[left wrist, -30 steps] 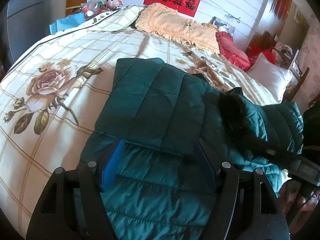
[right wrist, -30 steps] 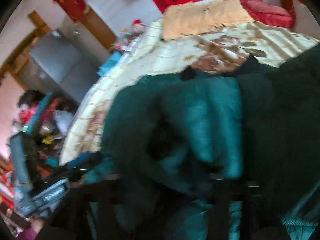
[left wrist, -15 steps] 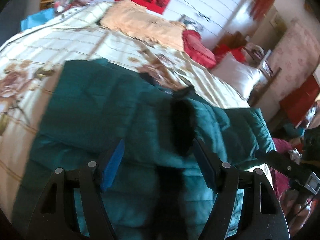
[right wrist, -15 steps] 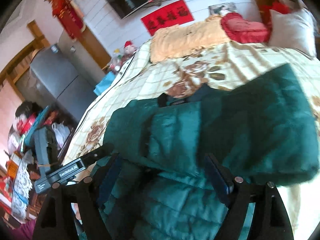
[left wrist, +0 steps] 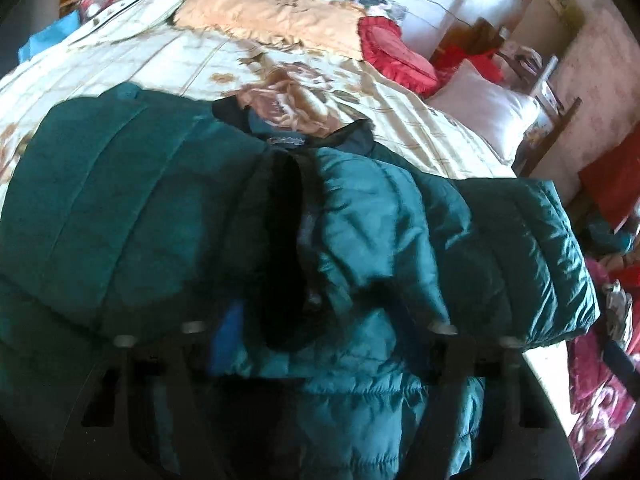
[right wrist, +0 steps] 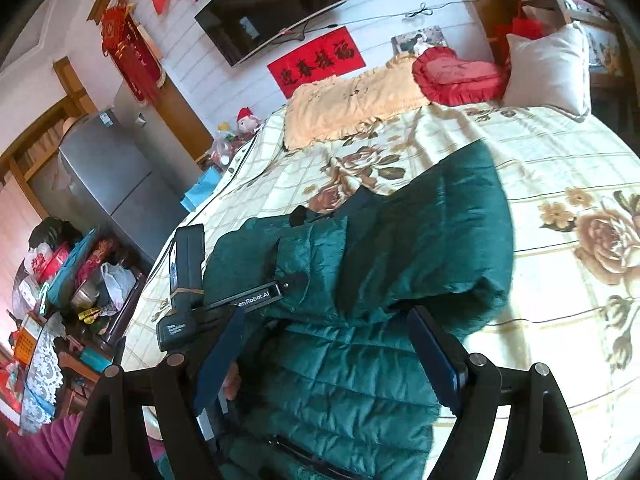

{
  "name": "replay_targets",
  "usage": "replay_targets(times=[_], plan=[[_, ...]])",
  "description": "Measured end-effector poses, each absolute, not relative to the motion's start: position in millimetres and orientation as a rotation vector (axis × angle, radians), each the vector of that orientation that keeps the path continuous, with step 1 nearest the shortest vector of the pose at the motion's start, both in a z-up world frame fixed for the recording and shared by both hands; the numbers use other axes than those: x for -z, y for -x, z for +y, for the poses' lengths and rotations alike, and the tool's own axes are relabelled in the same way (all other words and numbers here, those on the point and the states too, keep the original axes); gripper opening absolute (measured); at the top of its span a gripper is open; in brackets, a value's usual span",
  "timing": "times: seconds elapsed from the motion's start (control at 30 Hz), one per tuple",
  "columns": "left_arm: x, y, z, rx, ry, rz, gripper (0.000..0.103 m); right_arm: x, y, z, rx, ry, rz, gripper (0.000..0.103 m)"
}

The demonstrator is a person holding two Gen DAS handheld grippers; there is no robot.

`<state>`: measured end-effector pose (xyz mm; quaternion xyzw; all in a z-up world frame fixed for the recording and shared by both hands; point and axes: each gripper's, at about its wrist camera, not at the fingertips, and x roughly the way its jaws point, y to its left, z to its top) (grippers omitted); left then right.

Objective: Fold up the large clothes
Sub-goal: 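Fold the held sleeve across the jacket back with the right gripper and release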

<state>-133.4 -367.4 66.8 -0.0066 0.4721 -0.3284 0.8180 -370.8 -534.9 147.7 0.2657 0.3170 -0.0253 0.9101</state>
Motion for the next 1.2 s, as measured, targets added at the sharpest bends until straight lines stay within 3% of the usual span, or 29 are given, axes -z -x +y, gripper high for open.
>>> replay_targets(times=[0.03, 0.13, 0.6, 0.93, 1.03, 1.13, 1.2], plan=[[-67, 134, -369, 0.702, -0.004, 1.005, 0.022, -148, 370, -536, 0.058, -0.546, 0.654, 0.081], [-74, 138, -363, 0.728, -0.015, 0.969, 0.013, -147, 375, -541, 0.091, -0.547, 0.653, 0.081], [-124, 102, -262, 0.571, -0.011, 0.773, 0.01, -134, 349, -551, 0.175, -0.612, 0.663, 0.081], [-97, 53, -179, 0.41, 0.034, 0.834, 0.01, -103, 286, -526, 0.225, -0.541, 0.747, 0.081], [-85, 51, -181, 0.398, 0.011, 0.844, 0.01, -93, 262, -514, 0.233, -0.499, 0.766, 0.076], [-72, 44, -184, 0.372, 0.008, 0.865, 0.011, -77, 239, -506, 0.3, -0.439, 0.796, 0.063], [-65, 41, -183, 0.358, 0.016, 0.877, 0.011, -64, 228, -505, 0.325, -0.418, 0.814, 0.063]])
